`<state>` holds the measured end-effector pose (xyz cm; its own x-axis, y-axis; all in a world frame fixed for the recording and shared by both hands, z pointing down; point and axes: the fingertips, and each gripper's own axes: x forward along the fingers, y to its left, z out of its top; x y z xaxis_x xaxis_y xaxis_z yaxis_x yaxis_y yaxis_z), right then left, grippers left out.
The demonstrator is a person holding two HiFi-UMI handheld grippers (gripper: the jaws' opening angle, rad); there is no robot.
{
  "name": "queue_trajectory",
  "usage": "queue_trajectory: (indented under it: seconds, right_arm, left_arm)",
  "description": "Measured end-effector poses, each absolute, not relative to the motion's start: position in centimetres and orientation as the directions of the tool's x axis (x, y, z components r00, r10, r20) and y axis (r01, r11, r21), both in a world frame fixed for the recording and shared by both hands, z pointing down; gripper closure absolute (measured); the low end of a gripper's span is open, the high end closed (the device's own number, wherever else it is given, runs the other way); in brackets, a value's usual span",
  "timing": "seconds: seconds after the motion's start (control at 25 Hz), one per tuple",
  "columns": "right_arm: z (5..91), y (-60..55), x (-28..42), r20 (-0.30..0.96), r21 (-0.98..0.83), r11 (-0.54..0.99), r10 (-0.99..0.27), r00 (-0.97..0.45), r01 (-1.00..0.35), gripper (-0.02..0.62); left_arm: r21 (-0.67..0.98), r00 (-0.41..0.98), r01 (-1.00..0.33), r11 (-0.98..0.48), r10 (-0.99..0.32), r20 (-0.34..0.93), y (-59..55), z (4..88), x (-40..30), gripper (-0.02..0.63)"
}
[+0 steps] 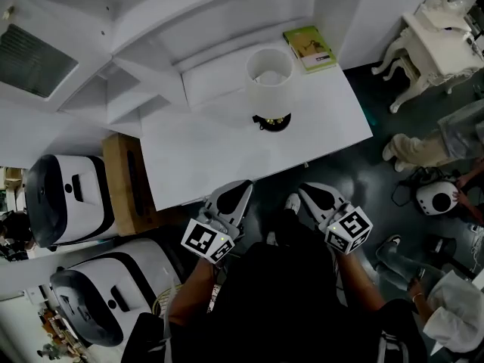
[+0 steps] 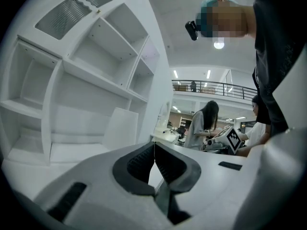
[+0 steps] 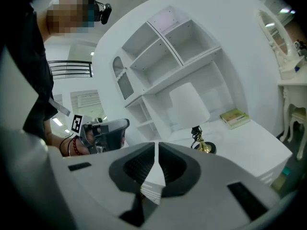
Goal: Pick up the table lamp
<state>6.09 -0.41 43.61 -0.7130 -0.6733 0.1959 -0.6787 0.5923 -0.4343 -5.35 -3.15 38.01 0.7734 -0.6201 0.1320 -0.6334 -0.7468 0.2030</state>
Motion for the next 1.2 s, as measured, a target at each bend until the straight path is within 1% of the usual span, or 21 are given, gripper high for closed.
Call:
queue_trajectory:
  seconds: [0.48,0.76,1.2]
  right_arm:
    - [46.2,-5.5,7.3,0.225,-0.391,0.656,-0.612,-0.759,-0.645,0.555]
    - [47.0,-7.4,5.9,0.222,-0.32,0.694,-0.607,-0.763,-0.645,0.555]
    - [52.1,-11.6,5.3,0.266,-0.268,0.699,-0.607,-0.748,-0.663,0.555]
  left_arm:
    - [0.194,0.741,-0.671,-0.715,-0.652,0.159,-6.8,39.1,-3.8,0.588]
    - [0.207,0.738,-0.674,-0.709,-0.65,0.181,-7.3,41.3,-4.2,0.588]
    - [0.207,0.749,-0.663,-0.72,-0.631,0.202,-10.2,46.2,-3.8,0.588]
